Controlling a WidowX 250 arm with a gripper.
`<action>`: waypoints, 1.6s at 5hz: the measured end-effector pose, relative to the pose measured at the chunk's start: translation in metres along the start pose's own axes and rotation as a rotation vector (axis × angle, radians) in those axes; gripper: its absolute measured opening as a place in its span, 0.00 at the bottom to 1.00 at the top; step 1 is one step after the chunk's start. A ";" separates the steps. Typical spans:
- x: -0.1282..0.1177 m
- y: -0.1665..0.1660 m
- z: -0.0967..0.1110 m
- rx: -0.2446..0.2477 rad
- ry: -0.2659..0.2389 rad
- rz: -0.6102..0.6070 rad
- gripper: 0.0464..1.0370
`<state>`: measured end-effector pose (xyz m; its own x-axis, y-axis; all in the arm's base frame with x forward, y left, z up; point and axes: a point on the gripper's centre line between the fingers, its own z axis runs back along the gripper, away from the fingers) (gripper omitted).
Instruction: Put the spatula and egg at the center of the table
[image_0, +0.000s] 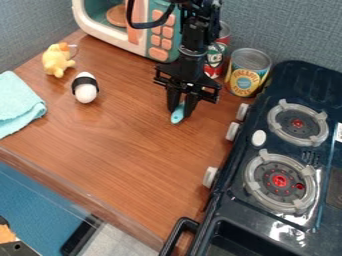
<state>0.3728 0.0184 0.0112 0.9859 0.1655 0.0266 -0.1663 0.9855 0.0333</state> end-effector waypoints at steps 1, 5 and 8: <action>-0.010 0.010 0.001 0.002 0.025 0.003 0.26; -0.061 0.090 0.071 0.004 -0.087 0.253 0.26; -0.101 0.178 0.051 0.209 0.108 0.229 0.26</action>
<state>0.2425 0.1756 0.0651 0.9169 0.3962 -0.0487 -0.3738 0.8949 0.2438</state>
